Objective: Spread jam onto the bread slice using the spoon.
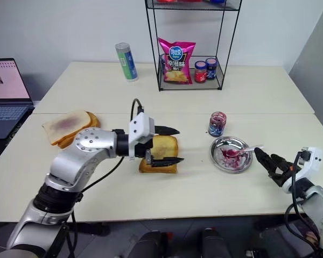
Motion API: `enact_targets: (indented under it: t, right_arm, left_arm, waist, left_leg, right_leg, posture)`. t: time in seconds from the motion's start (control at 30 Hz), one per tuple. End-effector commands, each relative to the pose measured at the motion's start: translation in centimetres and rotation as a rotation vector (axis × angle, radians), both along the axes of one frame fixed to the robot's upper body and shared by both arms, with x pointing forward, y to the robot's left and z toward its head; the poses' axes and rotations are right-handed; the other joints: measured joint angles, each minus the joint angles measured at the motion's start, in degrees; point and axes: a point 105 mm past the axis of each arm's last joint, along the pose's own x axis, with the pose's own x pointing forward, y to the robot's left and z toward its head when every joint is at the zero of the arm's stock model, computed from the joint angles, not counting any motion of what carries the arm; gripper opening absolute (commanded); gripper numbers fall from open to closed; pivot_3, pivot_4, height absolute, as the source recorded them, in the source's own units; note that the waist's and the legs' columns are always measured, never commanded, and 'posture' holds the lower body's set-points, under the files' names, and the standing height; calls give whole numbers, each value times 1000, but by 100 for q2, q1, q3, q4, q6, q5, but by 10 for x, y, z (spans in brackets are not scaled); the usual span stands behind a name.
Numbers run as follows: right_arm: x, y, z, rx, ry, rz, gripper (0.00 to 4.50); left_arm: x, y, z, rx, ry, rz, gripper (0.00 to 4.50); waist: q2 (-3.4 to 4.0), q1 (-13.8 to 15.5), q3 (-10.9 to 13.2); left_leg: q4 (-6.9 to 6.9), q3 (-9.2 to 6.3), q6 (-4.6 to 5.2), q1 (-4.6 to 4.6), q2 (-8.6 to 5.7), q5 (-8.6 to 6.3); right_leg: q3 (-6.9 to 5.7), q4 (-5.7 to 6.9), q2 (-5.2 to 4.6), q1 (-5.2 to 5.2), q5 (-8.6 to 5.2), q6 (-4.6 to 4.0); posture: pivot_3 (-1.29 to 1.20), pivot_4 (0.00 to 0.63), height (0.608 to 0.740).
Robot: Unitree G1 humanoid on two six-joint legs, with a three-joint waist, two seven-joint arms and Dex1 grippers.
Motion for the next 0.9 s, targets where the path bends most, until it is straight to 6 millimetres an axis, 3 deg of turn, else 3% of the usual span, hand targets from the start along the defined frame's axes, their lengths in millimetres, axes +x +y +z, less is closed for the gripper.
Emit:
enact_targets:
  t: [0.03,0.3,0.43,0.9]
  right_arm:
    - [17,-12,4,114,-39,-51,4500]
    - [45,-16,-5,267,-39,-88,4500]
    - [58,-13,-11,337,-22,-105,4500]
    - [64,10,-3,441,-44,-53,4500]
  left_arm:
    - [-3,-3,5,-13,-24,-19,4490]
    - [6,1,15,-72,-47,70,4490]
    - [-3,-6,13,-86,-6,60,4490]
    - [0,-3,13,-90,6,85,4490]
  waist:
    - [6,-10,4]
    - [19,-6,7]
    - [20,-20,7]
    - [21,-32,7]
  left_leg:
    - [-1,2,0,-1,0,0]
    - [-2,-2,4,-4,-1,-2]
    - [3,2,5,-5,-1,-2]
    - [5,8,6,0,3,-2]
  right_leg:
    - [1,0,2,-2,3,5]
    - [-1,5,8,-4,13,26]
    - [3,4,8,-4,18,34]
    - [9,5,16,-2,20,37]
  posture:
    - [0,150,740]
    - [0,150,740]
    - [0,150,740]
    - [0,150,740]
